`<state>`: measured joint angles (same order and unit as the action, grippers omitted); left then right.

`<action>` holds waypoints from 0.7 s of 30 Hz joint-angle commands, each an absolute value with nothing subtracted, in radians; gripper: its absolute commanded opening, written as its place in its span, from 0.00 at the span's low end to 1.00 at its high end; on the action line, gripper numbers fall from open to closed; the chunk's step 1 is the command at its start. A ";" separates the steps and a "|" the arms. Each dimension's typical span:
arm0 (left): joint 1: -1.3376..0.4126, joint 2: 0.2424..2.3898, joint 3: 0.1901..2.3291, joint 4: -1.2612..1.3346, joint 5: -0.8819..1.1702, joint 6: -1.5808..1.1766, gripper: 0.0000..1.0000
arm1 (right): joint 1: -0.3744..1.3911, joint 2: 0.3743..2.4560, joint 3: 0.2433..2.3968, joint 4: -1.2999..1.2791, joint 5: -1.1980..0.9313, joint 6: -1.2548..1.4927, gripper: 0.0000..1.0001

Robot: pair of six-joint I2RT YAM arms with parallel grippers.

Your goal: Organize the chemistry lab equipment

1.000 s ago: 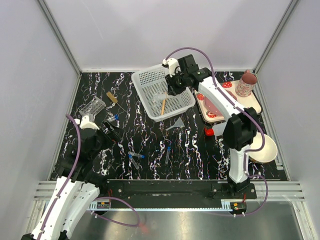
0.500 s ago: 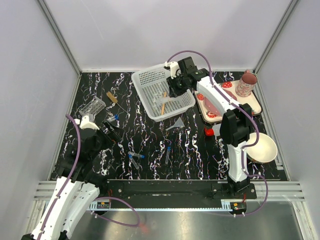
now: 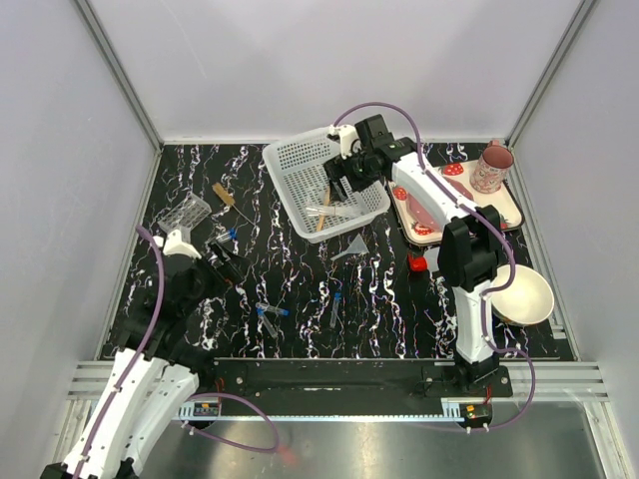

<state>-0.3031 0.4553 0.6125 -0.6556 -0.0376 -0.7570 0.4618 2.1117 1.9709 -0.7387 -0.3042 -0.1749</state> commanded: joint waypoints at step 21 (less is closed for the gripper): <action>-0.150 1.300 1.170 -0.653 0.040 -0.643 0.99 | 0.281 1.214 1.171 -0.568 -0.747 -0.365 1.00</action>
<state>-0.1772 1.1851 1.0531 -0.6514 0.0940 -0.6434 0.3538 1.2369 1.2846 -0.6632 -0.6746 -0.3962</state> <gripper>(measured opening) 0.984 0.994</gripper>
